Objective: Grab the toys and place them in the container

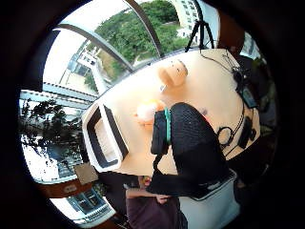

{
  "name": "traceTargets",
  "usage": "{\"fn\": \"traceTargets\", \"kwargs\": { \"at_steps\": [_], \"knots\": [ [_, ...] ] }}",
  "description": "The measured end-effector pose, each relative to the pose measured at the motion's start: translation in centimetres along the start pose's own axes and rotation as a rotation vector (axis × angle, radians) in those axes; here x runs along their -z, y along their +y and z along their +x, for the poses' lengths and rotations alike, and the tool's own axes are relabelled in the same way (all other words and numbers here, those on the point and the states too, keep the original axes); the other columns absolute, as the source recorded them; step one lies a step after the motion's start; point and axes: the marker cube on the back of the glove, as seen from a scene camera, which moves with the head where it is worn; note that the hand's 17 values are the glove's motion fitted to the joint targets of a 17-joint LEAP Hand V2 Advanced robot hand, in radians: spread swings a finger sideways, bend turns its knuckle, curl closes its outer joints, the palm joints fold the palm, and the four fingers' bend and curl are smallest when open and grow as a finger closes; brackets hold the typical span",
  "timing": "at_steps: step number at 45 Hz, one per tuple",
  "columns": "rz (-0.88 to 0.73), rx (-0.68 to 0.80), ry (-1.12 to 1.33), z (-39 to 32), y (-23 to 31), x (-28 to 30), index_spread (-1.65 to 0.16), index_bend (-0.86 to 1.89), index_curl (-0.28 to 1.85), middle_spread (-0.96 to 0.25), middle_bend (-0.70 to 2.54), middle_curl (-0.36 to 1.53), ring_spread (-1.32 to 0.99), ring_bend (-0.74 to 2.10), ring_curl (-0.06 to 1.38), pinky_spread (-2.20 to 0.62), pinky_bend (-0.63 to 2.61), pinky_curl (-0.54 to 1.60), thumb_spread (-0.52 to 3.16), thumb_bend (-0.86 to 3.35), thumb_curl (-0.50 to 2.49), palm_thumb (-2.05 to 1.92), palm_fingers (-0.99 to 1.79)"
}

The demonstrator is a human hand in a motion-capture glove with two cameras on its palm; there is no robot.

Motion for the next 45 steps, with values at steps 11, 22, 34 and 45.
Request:
{"fn": "traceTargets", "kwargs": {
  "at_steps": [11,22,34,45],
  "knots": [
    [-0.181,0.037,-0.107,-0.1,0.7,-11.3,-0.18,0.07,0.17,0.01,0.14,0.23,0.04,0.41,0.23,0.06,0.90,0.35,1.37,-0.06,0.26,-0.09,-0.18],
    [-0.403,0.162,-0.161,-3.5,4.2,-20.3,-0.17,0.03,0.14,0.05,0.14,0.24,0.05,0.48,0.26,0.06,1.06,0.39,1.17,-0.09,0.21,-0.13,-0.16],
    [-0.297,0.205,-0.197,-4.7,4.7,-22.3,-0.20,0.07,0.10,0.06,0.21,0.25,-0.04,0.92,0.38,-0.06,1.25,0.42,1.19,0.05,0.29,0.13,0.08],
    [-0.125,0.193,-0.363,-4.2,1.9,-19.4,-0.26,0.24,0.13,-0.19,0.55,0.39,-0.27,1.23,0.47,-0.28,1.24,0.40,1.06,0.24,0.48,0.58,0.93]
  ]
}}
